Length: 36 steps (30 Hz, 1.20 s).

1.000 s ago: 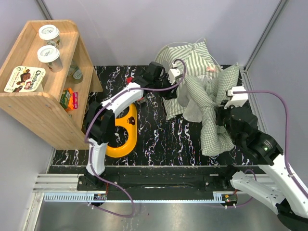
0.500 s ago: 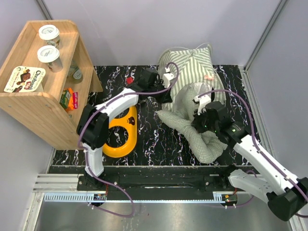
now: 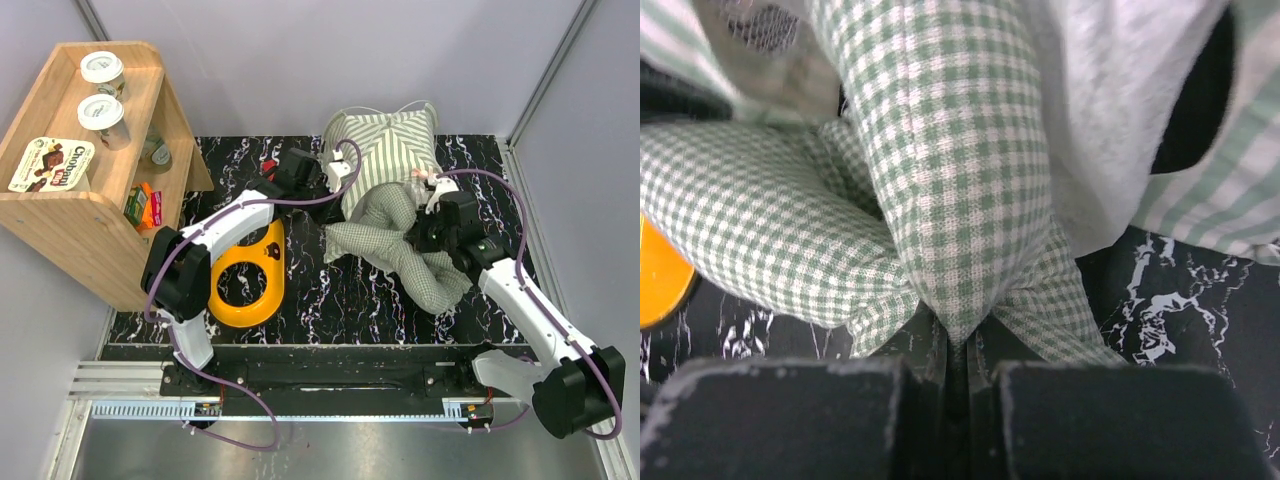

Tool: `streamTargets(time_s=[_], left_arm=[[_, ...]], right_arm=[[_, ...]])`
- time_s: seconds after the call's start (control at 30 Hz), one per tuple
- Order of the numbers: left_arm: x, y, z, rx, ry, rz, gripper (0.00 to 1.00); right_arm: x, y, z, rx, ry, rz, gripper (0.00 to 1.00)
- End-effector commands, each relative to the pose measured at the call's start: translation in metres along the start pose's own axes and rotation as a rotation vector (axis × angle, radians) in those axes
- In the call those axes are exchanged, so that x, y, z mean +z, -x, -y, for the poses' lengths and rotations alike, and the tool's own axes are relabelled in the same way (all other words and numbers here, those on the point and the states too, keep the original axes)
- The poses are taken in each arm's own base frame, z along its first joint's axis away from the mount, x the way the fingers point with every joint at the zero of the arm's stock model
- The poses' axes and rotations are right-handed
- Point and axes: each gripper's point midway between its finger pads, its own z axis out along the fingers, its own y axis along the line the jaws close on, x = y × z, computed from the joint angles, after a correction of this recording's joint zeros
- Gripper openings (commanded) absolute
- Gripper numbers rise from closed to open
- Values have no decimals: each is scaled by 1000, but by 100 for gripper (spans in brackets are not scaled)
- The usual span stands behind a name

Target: Set up the pet tent

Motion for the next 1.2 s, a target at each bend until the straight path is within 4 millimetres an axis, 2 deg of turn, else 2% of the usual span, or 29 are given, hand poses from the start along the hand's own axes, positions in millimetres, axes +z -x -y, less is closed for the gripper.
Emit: streamTargets(time_s=[0.0, 0.13, 0.23, 0.4, 0.53, 0.63, 0.8, 0.87, 1.0, 1.1, 1.17], left_arm=[[-13, -8, 23, -5, -80, -37, 0], [-15, -7, 25, 8, -85, -44, 0], [-18, -5, 26, 19, -89, -41, 0], [-19, -1, 34, 22, -123, -42, 0], [-16, 6, 46, 47, -158, -31, 0], [-15, 16, 50, 45, -189, -11, 0], [-12, 21, 50, 52, -204, -3, 0], [-12, 20, 51, 59, -210, -5, 0], [-15, 23, 59, 63, -256, 9, 0], [-17, 26, 64, 61, -284, 19, 0], [-19, 25, 67, 63, -296, 14, 0]], right_arm=[[-24, 84, 12, 131, -110, 317, 0], [-34, 92, 27, 177, -199, 374, 0], [-32, 97, 33, 198, -232, 394, 0], [-23, 127, 29, 308, -202, 521, 0], [3, 143, 10, 381, -101, 572, 0], [25, 137, -18, 355, -86, 577, 0], [44, 138, -55, 379, -28, 618, 0], [52, 132, -67, 363, -13, 596, 0], [72, 126, -72, 363, -9, 566, 0], [94, 128, -75, 320, -25, 543, 0], [102, 133, -74, 319, -38, 559, 0]])
